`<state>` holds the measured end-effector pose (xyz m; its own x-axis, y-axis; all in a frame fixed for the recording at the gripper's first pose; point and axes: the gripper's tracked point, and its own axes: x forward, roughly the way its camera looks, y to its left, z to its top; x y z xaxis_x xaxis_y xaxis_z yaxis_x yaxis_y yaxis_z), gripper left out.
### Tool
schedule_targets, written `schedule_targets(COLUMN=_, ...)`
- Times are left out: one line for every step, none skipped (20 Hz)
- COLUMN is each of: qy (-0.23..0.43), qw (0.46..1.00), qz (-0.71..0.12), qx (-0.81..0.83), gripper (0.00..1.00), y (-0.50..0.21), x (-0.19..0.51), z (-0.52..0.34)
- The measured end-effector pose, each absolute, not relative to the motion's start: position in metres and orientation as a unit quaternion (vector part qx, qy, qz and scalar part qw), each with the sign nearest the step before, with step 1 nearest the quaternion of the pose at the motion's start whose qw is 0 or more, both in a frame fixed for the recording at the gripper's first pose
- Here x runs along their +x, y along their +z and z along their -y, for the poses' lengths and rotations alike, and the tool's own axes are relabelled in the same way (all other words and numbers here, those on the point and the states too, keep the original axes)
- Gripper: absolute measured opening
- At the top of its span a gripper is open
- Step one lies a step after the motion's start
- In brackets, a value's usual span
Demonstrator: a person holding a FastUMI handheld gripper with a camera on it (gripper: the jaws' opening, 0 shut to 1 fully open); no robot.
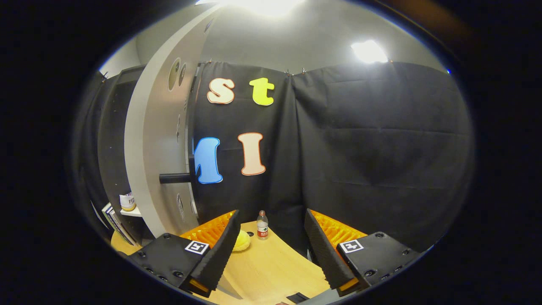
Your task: Open the shoe cabinet door, grab the shoes and put them into the shoe cabinet, then close the shoe cabinet door.
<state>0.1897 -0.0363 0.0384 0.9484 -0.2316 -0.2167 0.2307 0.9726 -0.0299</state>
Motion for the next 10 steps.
schedule_targets(qy=-0.112, qw=0.988, qz=-0.109, qx=0.0, gripper=0.96, y=0.038, x=0.187, z=0.027)
schedule_targets(qy=-0.106, qw=0.988, qz=-0.109, qx=0.003, gripper=0.96, y=0.037, x=0.186, z=0.019)
schedule_targets(qy=-0.098, qw=0.989, qz=-0.109, qx=0.005, gripper=0.96, y=0.036, x=0.185, z=0.013)
schedule_targets(qy=-0.089, qw=0.99, qz=-0.109, qx=0.005, gripper=0.96, y=0.036, x=0.184, z=0.008)
schedule_targets(qy=-0.082, qw=0.991, qz=-0.11, qx=0.006, gripper=0.96, y=0.037, x=0.184, z=0.002)
schedule_targets(qy=-0.074, qw=0.991, qz=-0.11, qx=0.005, gripper=0.96, y=0.037, x=0.182, z=-0.003)
schedule_targets(qy=-0.067, qw=0.992, qz=-0.11, qx=0.004, gripper=0.96, y=0.038, x=0.181, z=-0.009)
schedule_targets(qy=-0.061, qw=0.992, qz=-0.109, qx=0.004, gripper=0.96, y=0.038, x=0.181, z=-0.014)
schedule_targets(qy=-0.054, qw=0.992, qz=-0.109, qx=0.005, gripper=0.96, y=0.038, x=0.181, z=-0.019)
schedule_targets(qy=-0.047, qw=0.993, qz=-0.109, qx=0.006, gripper=0.96, y=0.037, x=0.18, z=-0.026)
